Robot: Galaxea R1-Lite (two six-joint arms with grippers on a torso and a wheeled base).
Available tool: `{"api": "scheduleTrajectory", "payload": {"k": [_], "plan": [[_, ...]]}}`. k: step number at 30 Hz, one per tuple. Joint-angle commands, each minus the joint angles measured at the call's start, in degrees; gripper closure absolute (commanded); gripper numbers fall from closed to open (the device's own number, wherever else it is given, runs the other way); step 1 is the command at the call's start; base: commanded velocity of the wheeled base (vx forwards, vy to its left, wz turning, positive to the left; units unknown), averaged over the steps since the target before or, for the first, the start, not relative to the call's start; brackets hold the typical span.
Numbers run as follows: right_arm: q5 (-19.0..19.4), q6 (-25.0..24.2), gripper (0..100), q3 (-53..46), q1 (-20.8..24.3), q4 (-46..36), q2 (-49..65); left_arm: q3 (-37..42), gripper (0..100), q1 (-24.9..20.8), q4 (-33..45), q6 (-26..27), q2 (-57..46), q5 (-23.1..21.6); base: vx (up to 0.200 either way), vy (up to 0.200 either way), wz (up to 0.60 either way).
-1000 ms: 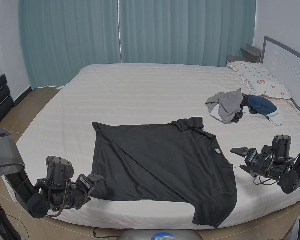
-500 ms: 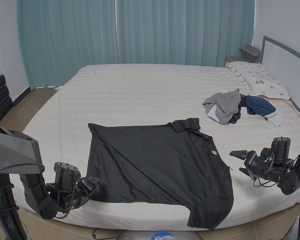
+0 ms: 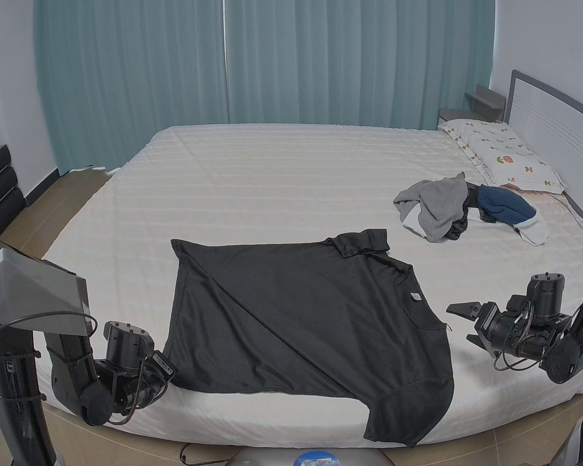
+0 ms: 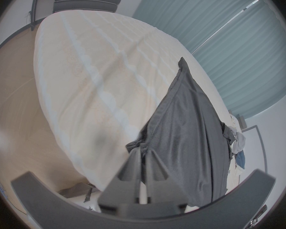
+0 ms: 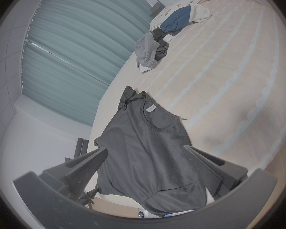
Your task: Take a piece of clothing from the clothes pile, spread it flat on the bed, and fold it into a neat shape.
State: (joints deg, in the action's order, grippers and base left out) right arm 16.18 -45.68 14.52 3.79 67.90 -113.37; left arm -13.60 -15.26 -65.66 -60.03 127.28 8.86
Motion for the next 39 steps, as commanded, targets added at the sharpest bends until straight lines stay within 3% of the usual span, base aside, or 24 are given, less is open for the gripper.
{"api": "scheduleTrajectory", "payload": {"k": [1,13,18,29,30,39], "plan": [[0.43,4.46,0,-2.92,-0.10,-0.05,-1.68,3.32,100,0.76,-0.35,2.37,-0.72,0.10,0.000,0.000,0.00],[5.71,15.88,0,-7.40,-0.19,0.04,-8.88,7.54,100,4.89,-1.23,7.73,-4.15,-0.07,0.000,0.000,0.00],[6.06,16.41,0,-7.22,0.08,0.13,-10.73,7.63,100,5.24,-1.14,8.43,-4.15,-0.07,0.000,0.000,0.00],[6.24,15.80,0,-9.07,1.22,11.11,-17.50,9.83,100,5.86,-1.58,11.42,-5.99,-0.34,0.000,0.000,0.00],[6.15,15.80,100,-9.25,1.22,11.55,-17.76,9.83,100,5.86,-1.58,11.51,-5.91,-0.34,0.000,0.000,0.00],[5.18,16.59,100,-11.97,-0.19,15.68,-18.38,10.97,100,7.53,-1.58,14.15,-5.64,-0.78,0.000,0.000,0.00]]}}
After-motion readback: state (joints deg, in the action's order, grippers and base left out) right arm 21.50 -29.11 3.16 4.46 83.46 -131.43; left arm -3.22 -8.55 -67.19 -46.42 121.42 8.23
